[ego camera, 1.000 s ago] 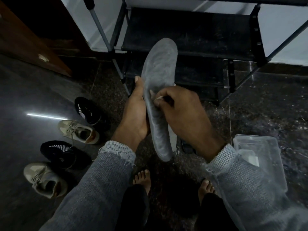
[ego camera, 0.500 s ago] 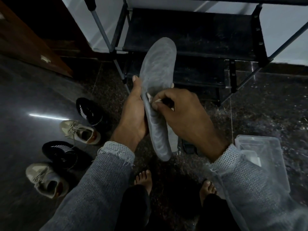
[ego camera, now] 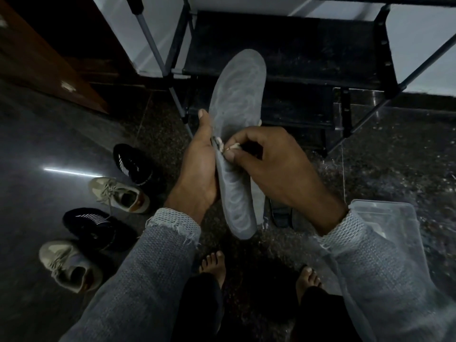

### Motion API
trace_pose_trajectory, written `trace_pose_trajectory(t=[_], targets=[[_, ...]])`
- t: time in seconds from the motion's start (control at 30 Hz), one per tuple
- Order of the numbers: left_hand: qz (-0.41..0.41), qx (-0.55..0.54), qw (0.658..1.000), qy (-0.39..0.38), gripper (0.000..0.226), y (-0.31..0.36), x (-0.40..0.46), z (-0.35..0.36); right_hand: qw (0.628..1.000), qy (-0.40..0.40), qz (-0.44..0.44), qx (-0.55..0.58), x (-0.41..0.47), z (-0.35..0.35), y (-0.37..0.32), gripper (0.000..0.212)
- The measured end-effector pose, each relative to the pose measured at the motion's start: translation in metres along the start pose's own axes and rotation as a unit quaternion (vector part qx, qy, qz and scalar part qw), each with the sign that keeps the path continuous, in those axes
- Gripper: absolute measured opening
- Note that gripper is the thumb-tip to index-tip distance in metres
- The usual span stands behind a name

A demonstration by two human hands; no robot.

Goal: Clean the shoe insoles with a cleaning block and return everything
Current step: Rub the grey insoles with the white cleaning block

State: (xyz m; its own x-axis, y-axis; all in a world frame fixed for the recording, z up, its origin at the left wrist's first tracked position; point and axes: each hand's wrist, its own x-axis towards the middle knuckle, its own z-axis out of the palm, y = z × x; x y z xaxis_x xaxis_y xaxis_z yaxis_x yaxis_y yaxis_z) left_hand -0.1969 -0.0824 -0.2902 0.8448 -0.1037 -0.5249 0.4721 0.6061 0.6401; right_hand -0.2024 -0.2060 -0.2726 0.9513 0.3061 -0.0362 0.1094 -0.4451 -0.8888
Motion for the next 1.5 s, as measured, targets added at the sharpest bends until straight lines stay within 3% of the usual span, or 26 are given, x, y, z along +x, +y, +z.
trace_pose_trajectory(t=[0.13,0.2,0.33,0.4,0.57,0.63,0.77,0.83,1.07,1.13,1.27,1.33,1.5], targets=[[0.001,0.024,1.000,0.007,0.064,-0.004,-0.002,0.001,0.997,0.080,0.007,0.005,0.002,0.001,0.006,0.005],[0.003,0.024,1.000,0.006,0.063,-0.005,-0.002,0.000,0.997,0.074,-0.006,-0.006,0.002,0.002,0.006,0.006],[0.007,0.029,1.000,-0.002,0.062,-0.003,-0.002,0.000,0.994,-0.104,-0.031,0.011,0.001,-0.010,-0.001,0.007],[0.007,0.024,1.000,-0.007,0.065,-0.002,-0.003,0.000,0.991,-0.128,-0.043,0.007,0.000,-0.012,-0.004,0.006],[0.002,0.015,1.000,-0.009,0.069,-0.003,-0.002,-0.001,0.995,0.040,-0.050,-0.079,-0.001,0.008,-0.004,0.007],[0.006,0.015,1.000,-0.005,0.064,-0.005,-0.003,-0.001,0.994,0.057,-0.050,-0.082,0.000,0.007,-0.003,0.007],[0.013,0.006,1.000,0.004,0.062,-0.002,-0.005,0.000,0.992,-0.100,-0.052,-0.049,0.000,-0.008,-0.005,0.006],[0.014,0.000,1.000,0.004,0.062,0.000,-0.006,0.002,0.987,-0.136,-0.064,-0.057,-0.001,-0.010,-0.007,0.006],[0.005,0.002,1.000,0.015,0.069,-0.002,-0.005,0.001,0.992,0.056,-0.048,-0.100,-0.004,0.016,-0.004,0.007],[0.003,0.004,1.000,0.014,0.069,0.000,-0.006,0.001,0.997,0.014,-0.038,-0.067,-0.002,0.009,-0.004,0.006],[0.010,-0.005,1.000,0.017,0.065,0.004,-0.009,0.002,0.985,-0.163,-0.055,-0.028,-0.001,-0.009,-0.006,0.005],[0.013,-0.011,1.000,0.024,0.063,0.004,-0.009,0.003,0.990,-0.123,-0.058,-0.037,-0.003,-0.004,-0.006,0.005],[0.010,0.005,0.999,0.033,0.066,-0.001,-0.008,0.003,0.991,0.066,-0.050,-0.100,-0.004,0.019,-0.001,0.007]])
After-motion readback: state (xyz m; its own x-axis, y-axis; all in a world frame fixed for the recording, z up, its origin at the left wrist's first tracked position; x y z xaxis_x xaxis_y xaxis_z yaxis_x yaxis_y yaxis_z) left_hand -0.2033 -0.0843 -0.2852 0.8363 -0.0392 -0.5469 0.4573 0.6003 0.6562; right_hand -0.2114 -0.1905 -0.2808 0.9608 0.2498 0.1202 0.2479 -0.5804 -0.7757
